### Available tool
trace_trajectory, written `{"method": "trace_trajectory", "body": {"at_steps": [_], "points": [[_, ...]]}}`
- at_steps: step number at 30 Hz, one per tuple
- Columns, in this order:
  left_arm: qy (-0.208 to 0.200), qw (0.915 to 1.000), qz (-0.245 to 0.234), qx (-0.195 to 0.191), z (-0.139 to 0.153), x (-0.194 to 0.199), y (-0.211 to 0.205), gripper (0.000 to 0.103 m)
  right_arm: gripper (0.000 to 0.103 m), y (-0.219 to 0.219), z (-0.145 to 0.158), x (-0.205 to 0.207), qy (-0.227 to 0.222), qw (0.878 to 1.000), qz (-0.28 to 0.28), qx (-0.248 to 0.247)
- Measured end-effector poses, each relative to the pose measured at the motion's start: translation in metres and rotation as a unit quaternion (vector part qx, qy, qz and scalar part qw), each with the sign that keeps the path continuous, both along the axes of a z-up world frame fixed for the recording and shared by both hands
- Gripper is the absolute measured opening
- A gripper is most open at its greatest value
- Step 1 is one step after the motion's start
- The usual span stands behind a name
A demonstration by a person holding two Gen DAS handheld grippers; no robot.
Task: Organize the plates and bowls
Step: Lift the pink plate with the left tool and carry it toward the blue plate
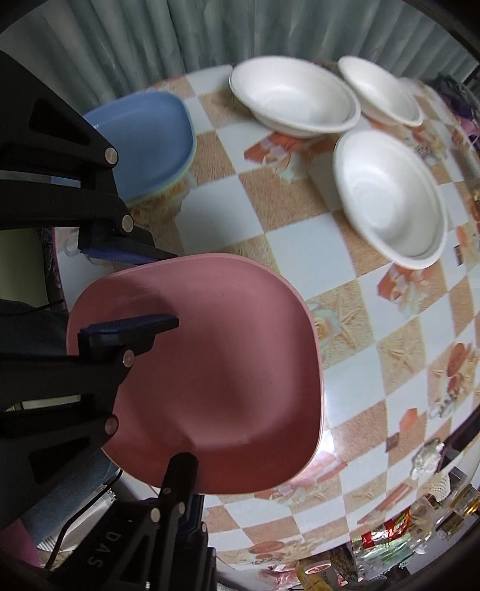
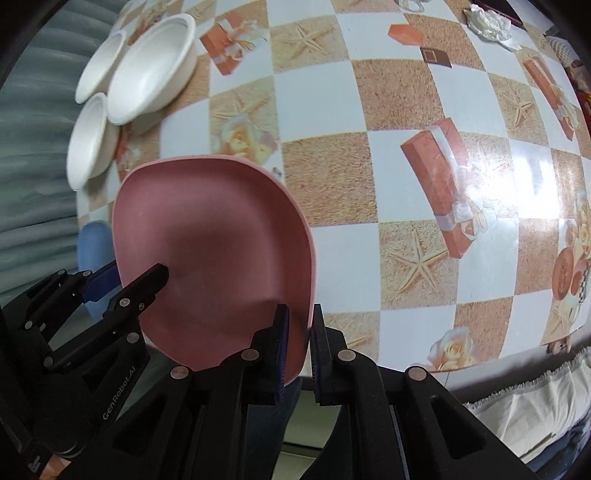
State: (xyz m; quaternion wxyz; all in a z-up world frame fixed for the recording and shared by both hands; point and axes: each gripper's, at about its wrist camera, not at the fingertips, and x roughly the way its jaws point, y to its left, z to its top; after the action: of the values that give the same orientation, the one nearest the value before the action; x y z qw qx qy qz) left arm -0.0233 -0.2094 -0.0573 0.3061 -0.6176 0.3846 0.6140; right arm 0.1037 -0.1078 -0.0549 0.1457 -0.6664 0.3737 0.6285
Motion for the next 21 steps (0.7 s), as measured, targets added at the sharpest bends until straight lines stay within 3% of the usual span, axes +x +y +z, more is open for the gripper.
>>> {"method": "trace_trajectory", "body": {"at_steps": [12, 21], "points": [[0.026, 0.9992, 0.017, 0.027, 0.04, -0.012, -0.013, 0.028, 0.013, 0.005, 0.038, -0.022, 0.029, 0.999, 0.029, 0.026], [0.038, 0.9985, 0.019, 0.034, 0.048, -0.02, -0.021, 0.028, 0.013, -0.003, 0.052, -0.031, 0.037, 0.998, 0.039, 0.035]]}}
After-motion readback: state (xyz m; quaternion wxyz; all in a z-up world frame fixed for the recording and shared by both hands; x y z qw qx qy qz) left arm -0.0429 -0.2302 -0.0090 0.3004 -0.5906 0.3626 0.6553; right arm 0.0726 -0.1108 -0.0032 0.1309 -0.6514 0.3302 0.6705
